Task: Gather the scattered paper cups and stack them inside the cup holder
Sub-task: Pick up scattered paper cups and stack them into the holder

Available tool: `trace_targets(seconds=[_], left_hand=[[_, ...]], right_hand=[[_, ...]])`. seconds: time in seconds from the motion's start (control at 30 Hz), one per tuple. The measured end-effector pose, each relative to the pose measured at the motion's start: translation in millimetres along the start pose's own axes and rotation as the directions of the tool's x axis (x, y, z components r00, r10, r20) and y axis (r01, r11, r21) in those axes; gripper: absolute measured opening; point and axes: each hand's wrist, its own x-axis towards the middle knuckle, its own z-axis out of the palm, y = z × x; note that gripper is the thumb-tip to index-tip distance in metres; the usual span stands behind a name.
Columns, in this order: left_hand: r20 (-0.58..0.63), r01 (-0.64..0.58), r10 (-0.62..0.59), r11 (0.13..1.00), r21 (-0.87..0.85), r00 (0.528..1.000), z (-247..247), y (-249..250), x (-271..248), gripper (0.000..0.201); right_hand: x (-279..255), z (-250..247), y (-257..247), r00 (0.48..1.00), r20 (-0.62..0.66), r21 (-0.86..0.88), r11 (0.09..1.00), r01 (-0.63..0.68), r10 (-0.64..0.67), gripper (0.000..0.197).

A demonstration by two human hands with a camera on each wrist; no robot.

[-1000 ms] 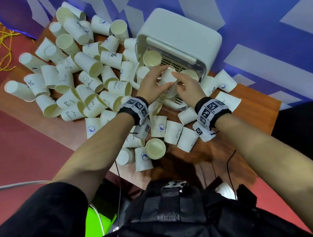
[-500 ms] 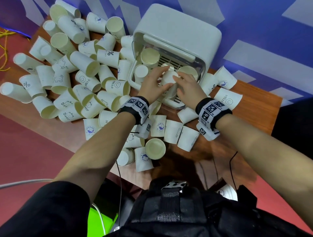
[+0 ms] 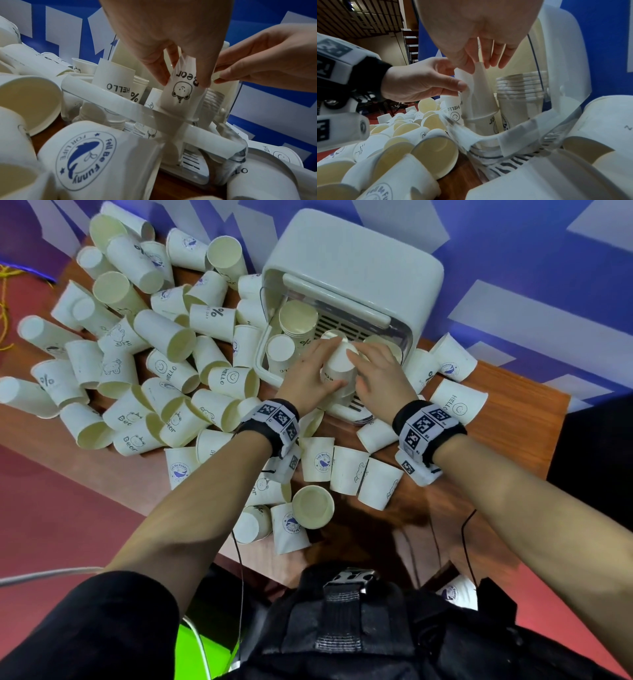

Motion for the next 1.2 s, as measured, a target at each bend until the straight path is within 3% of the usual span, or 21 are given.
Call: trace_targets(seconds=[0.1, 0.23, 0.53, 0.67, 0.87, 1.0, 1.2], left_hand=[[0.035, 0.019, -0.020, 1.000, 0.017, 0.999, 1.8, -1.2, -0.6, 0.066], [0.137, 0.053, -0.067, 0.994, 0.100, 0.988, 9.9, -12.7, -8.4, 0.062], [0.146, 0.106, -0.146, 0.962, 0.253, 0.978, 14.8, -14.0, -10.3, 0.059], [0.113, 0.144, -0.191, 0.933, 0.329, 0.975, 9.1, -7.4, -8.0, 0.056], [0.089, 0.177, -0.220, 0.922, 0.346, 0.972, 1.8, 5.4, -21.2, 0.060], [-0.005, 0.142, -0.151, 0.920, 0.364, 0.989, 3.8, 30.2, -41.0, 0.057], [0.147, -0.026, -0.023, 0.945, 0.326, 0.989, 37.6, 84.6, -76.2, 0.051]], right_hand=[[0.9, 3.5, 0.9, 1.000, -0.005, -0.028, 1.000, 0.007, -0.007, 0.040], [-3.3, 12.1, 3.3, 0.988, 0.150, -0.152, 0.988, -0.023, 0.046, 0.039], [-2.6, 15.1, 1.9, 0.950, 0.292, -0.295, 0.955, -0.023, 0.113, 0.045], [1.9, 9.4, 1.5, 0.943, 0.314, -0.241, 0.970, -0.032, 0.110, 0.046], [-17.7, 1.8, 1.1, 0.973, 0.218, -0.087, 0.994, -0.062, 0.079, 0.045], [-49.9, -12.0, 5.2, 0.991, 0.121, 0.016, 0.998, -0.053, 0.051, 0.040], [-117.8, -29.0, 22.8, 0.963, 0.197, 0.017, 0.982, -0.190, 0.183, 0.037]])
